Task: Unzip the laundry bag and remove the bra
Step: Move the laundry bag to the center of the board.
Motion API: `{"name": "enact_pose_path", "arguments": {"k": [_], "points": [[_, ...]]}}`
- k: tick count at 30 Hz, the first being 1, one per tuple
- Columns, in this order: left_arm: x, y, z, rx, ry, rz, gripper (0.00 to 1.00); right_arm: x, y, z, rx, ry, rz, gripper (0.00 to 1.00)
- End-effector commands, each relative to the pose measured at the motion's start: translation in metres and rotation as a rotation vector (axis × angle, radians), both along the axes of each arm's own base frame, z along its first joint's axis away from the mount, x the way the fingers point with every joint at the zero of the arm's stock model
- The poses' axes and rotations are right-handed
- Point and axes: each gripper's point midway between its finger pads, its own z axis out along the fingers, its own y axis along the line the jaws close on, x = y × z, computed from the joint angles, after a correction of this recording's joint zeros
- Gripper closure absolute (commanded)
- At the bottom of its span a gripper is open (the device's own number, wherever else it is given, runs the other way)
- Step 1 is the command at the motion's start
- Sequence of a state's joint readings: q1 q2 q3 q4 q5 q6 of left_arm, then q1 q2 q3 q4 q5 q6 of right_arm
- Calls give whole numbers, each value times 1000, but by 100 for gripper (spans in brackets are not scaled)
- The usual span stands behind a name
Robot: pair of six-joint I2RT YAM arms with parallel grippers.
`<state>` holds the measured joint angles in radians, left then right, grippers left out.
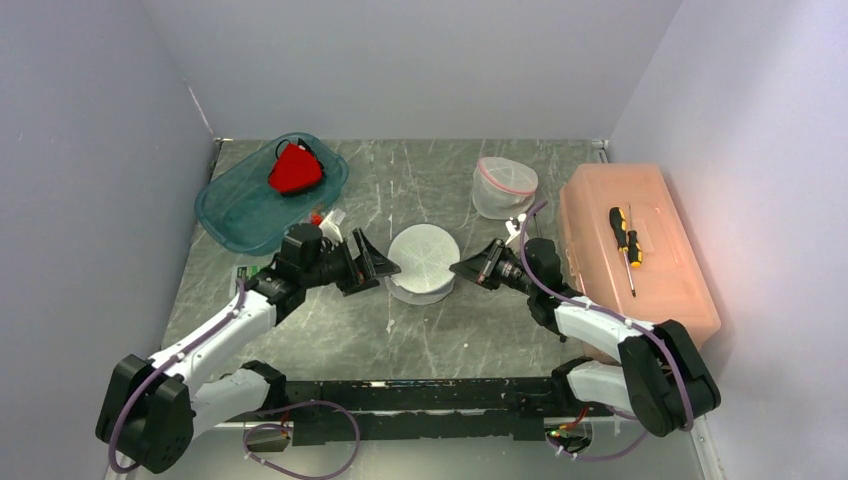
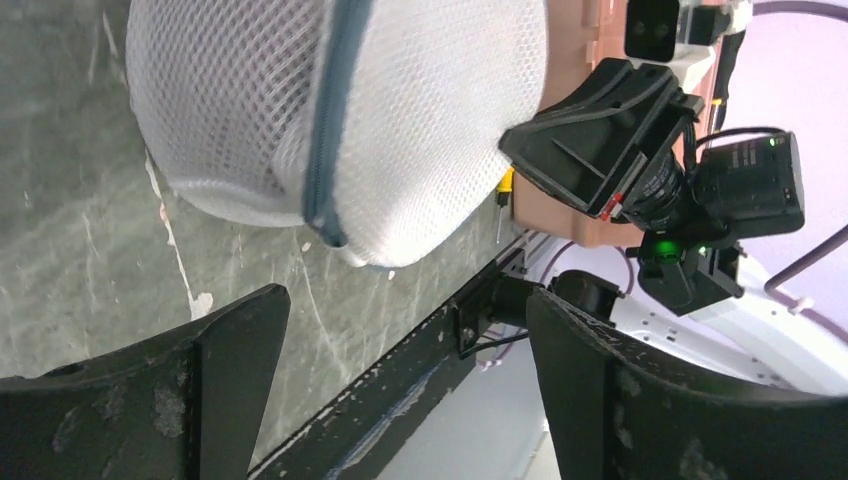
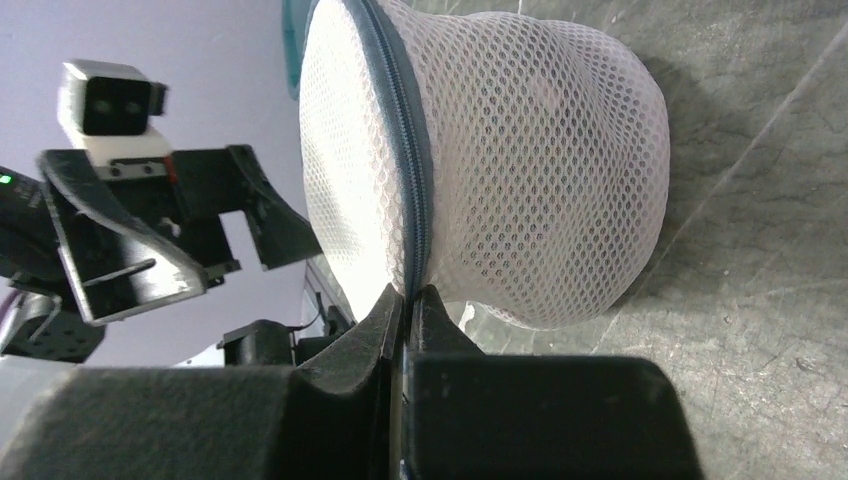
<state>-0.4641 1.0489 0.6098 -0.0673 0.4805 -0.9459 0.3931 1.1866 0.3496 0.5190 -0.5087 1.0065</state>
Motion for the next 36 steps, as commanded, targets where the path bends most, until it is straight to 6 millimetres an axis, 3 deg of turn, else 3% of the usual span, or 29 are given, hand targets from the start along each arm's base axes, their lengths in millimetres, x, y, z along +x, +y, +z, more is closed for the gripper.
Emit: {"name": "enact_pose_path", "arguments": {"k": [1,11,14,20,26,30,31,34,36], "points": [[5,-7,6,-123,57,64,6,5,2,14,41,-67,14,100],[29,-9,-10,-49,37,88,6,0,-1,8,4,-83,26,100],[36,-11,-19,-19,47,87,17,-1,-1,7,2,-82,33,100],[43,-11,-24,1,27,97,56,-4,-1,8,-12,-97,44,100],[43,-13,-26,2,26,78,70,-4,-1,9,-25,-102,52,100],[41,-13,-27,-9,23,74,89,-2,-1,12,-40,-112,59,100],[41,-13,-27,-9,22,73,96,-1,-2,13,-51,-115,54,92],[41,-12,-25,-9,14,84,97,-1,-6,15,-121,-130,45,48],[43,-9,-21,-4,9,105,97,-1,-10,24,-199,-176,27,29]]}}
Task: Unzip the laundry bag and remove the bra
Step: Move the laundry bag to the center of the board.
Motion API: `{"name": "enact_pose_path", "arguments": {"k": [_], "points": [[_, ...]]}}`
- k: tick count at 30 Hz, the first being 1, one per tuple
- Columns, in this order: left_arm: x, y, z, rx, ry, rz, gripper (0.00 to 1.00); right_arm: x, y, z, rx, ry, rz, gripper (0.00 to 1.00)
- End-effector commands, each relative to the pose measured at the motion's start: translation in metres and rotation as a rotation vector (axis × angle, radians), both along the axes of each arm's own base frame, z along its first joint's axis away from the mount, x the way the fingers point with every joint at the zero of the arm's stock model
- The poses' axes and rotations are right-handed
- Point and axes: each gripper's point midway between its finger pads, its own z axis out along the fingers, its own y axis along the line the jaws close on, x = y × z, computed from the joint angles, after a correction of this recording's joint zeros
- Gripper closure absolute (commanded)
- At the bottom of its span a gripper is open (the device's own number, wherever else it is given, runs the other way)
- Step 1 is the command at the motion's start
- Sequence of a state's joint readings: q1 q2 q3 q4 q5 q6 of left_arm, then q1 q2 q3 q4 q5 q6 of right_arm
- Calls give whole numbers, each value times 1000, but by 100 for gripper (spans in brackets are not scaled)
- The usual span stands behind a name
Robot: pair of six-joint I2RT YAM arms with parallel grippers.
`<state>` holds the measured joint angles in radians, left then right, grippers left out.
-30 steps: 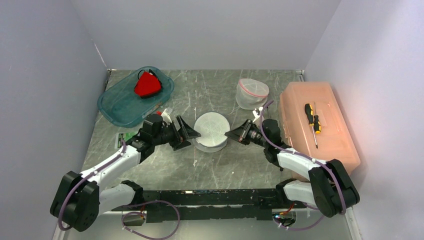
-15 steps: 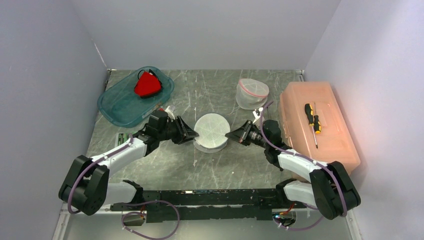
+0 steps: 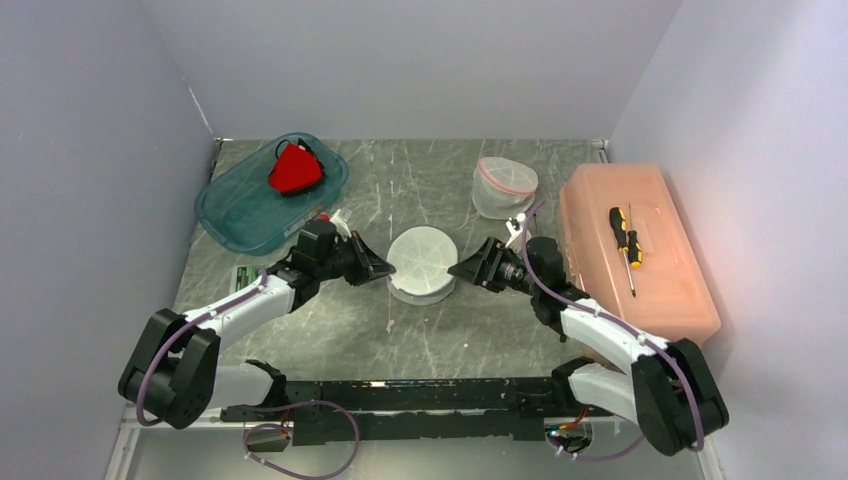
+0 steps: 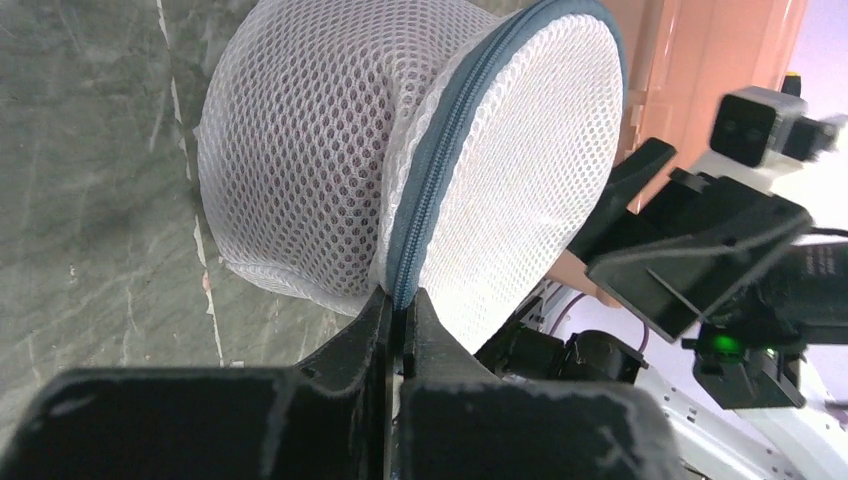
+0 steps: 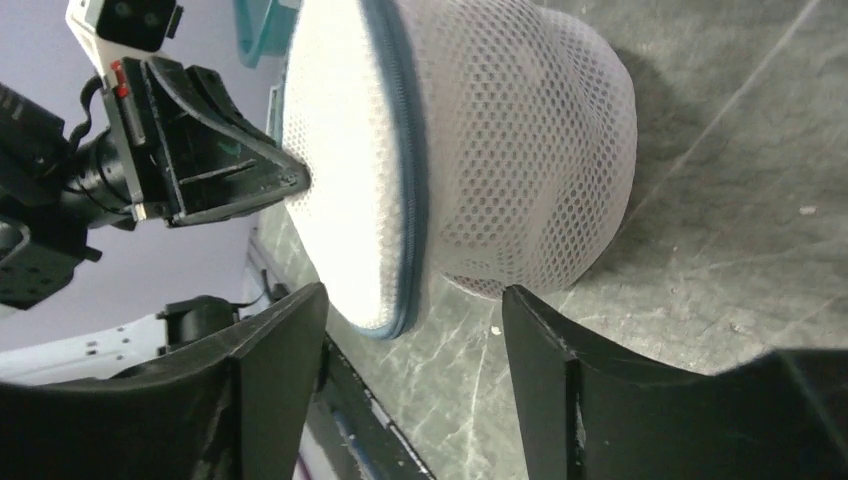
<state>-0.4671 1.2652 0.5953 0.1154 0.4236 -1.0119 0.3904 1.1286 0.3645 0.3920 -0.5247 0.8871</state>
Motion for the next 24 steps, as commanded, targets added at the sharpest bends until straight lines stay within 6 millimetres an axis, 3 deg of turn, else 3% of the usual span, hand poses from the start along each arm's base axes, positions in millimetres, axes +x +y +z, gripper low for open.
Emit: {"name": "enact_pose_path", "arguments": {"k": [1,6,12,19,24], "points": [[12,3,22,-12,-64,48,97,10,-7,33,-162,-171,-41,25],[20,6,32,-51,-38,137,97,-10,2,62,-369,-357,-58,20],[32,13,32,-21,55,252,97,-15,-5,52,-523,-428,-203,25],[42,29,28,65,104,372,97,-25,20,49,-429,-450,-156,25],[50,29,36,56,128,417,97,-30,41,50,-386,-489,-119,28]]}}
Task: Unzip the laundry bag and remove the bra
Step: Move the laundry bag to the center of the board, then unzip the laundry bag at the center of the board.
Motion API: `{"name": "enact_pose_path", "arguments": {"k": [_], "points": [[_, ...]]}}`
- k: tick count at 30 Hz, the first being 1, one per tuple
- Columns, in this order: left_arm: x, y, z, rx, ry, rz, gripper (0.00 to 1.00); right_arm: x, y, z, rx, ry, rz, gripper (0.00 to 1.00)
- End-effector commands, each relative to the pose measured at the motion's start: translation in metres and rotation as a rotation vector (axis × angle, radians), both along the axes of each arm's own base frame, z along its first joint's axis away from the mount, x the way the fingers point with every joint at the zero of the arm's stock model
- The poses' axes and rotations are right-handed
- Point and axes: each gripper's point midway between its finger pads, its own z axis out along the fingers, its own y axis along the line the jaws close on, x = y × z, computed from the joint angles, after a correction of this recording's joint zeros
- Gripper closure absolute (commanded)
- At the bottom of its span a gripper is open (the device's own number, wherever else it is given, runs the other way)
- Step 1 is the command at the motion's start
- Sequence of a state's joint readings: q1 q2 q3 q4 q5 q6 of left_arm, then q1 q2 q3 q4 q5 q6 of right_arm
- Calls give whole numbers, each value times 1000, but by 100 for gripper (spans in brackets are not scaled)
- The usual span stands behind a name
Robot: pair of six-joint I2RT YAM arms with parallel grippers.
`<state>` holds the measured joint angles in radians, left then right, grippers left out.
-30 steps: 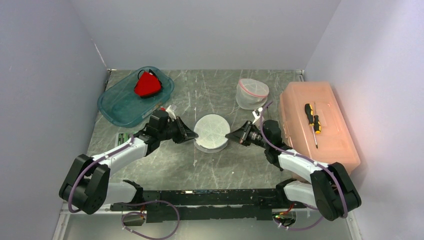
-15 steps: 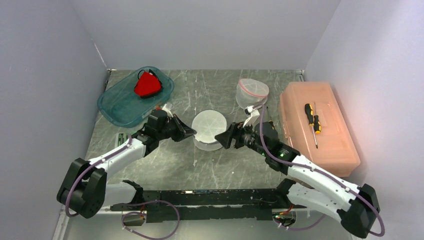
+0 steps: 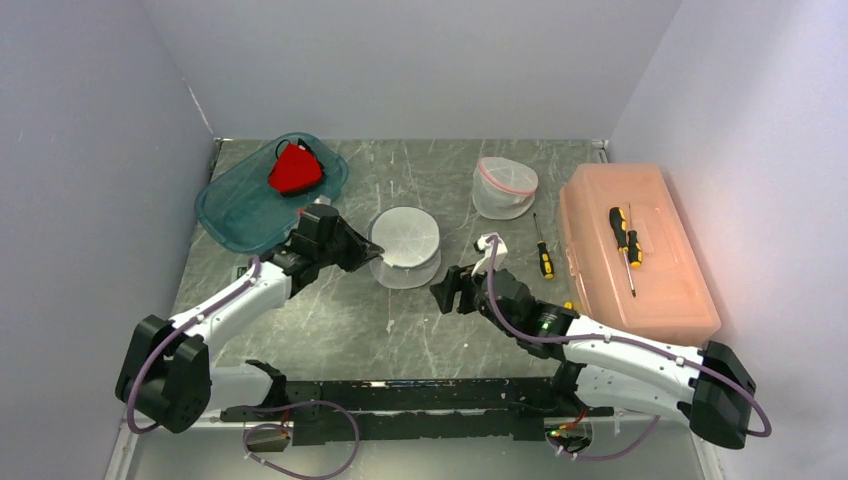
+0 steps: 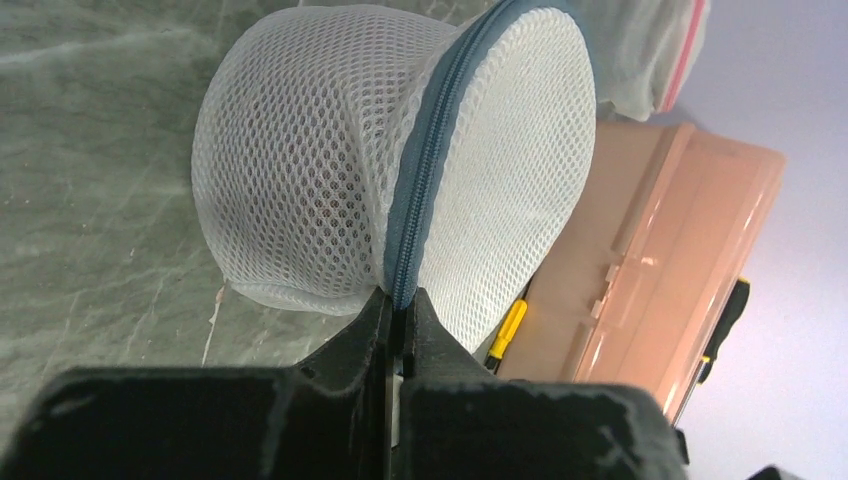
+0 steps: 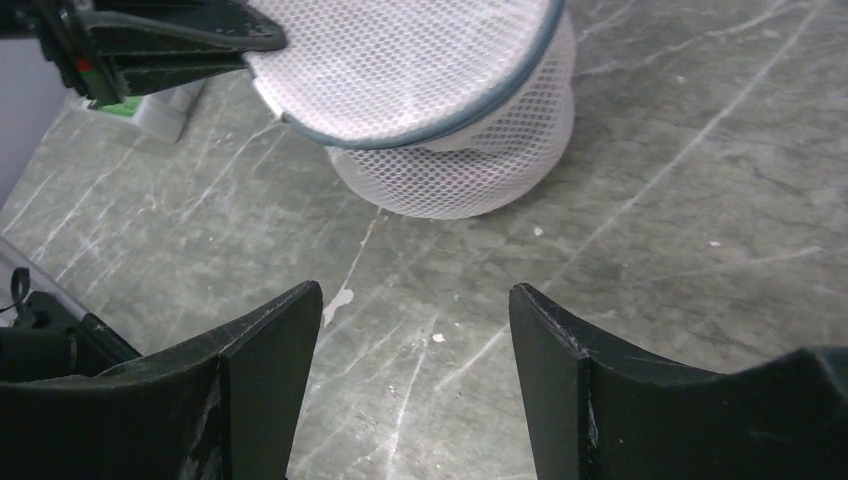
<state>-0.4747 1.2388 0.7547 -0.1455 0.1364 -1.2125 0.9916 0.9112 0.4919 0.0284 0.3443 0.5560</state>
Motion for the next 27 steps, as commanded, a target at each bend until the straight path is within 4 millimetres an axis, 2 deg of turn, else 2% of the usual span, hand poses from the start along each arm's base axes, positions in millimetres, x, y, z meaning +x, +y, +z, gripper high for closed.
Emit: {"name": "enact_pose_path", "arguments": {"k": [1,9,13,17,22,27], "points": [[15,2,16,-5,26,85,97,6,22,23,75,-86,15,29],[9,-9,7,-92,159,115,97,16,46,12,71,-66,16,33],[4,-10,6,-112,207,126,97,26,53,15,108,-70,2,35],[4,-11,9,-96,218,112,97,32,66,15,153,-37,62,33],[2,-10,11,-96,208,113,97,35,72,12,167,-20,129,29],[3,-10,12,-90,206,107,97,38,74,10,164,-22,157,32]]}}
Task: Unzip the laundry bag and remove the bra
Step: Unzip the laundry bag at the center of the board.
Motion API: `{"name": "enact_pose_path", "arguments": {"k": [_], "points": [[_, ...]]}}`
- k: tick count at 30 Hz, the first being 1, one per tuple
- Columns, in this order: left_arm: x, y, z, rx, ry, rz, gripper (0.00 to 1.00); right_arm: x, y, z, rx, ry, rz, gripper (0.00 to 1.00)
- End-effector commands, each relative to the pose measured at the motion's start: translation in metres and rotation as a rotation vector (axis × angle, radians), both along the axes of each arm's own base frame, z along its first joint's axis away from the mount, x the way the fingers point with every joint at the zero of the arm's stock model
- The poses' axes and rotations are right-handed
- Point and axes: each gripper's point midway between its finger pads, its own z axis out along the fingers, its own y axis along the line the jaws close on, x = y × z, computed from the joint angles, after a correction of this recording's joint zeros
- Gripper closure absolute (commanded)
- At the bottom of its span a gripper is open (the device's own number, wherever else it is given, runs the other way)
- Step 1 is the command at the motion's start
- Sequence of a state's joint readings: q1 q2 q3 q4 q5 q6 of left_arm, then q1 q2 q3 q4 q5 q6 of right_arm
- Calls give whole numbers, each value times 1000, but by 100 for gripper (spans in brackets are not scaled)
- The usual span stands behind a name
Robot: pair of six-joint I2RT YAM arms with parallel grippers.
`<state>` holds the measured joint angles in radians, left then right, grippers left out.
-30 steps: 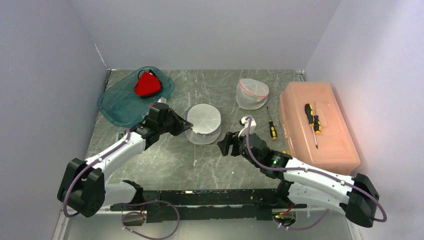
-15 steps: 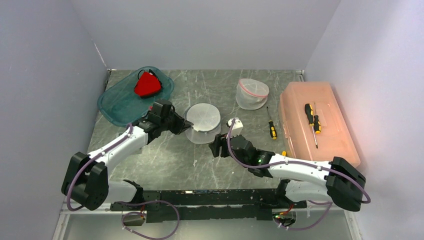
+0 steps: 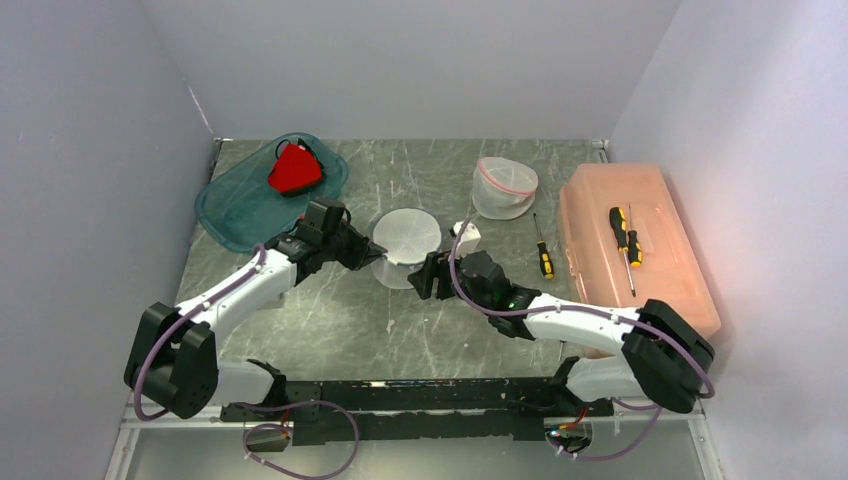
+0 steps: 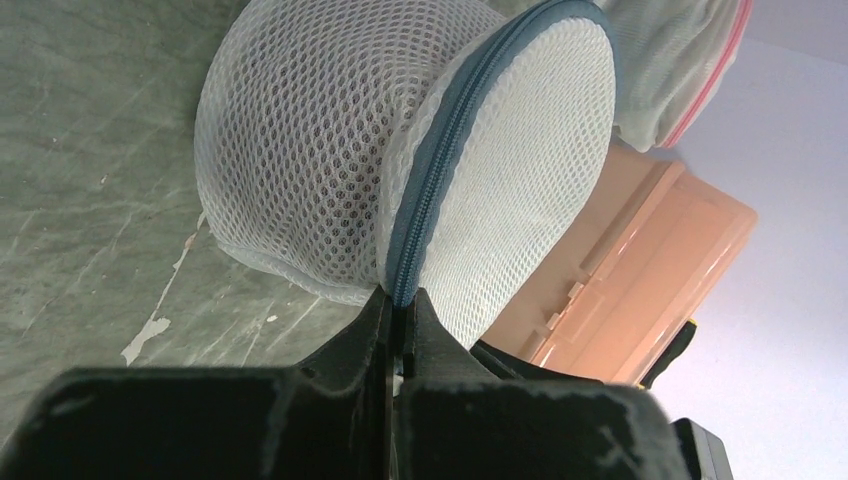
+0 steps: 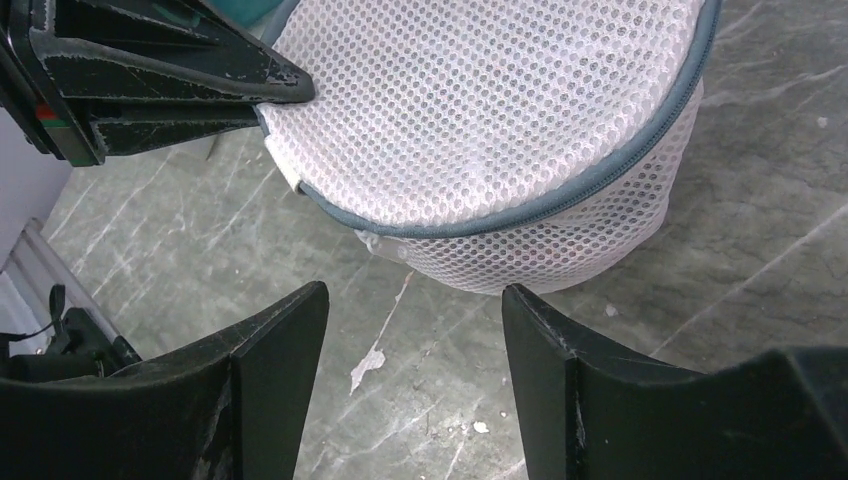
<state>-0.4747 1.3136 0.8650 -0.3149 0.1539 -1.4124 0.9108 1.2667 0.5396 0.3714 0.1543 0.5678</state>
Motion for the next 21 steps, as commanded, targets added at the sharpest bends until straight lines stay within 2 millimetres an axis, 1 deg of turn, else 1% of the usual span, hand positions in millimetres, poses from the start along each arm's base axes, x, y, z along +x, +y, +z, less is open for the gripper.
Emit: {"name": "enact_pose_path", "arguments": {"k": [1,7,13,21], "points": [[4,-5,15,-19,-14,-6,97,5,21,34,91,-66,67,34],[5,-5,16,-18,-18,-3,97,12,24,29,79,-48,40,41],[6,-4,18,-14,-31,-3,97,22,17,25,72,-48,-32,53],[6,-6,16,-16,-27,-10,97,28,20,24,71,-51,-48,56]]}}
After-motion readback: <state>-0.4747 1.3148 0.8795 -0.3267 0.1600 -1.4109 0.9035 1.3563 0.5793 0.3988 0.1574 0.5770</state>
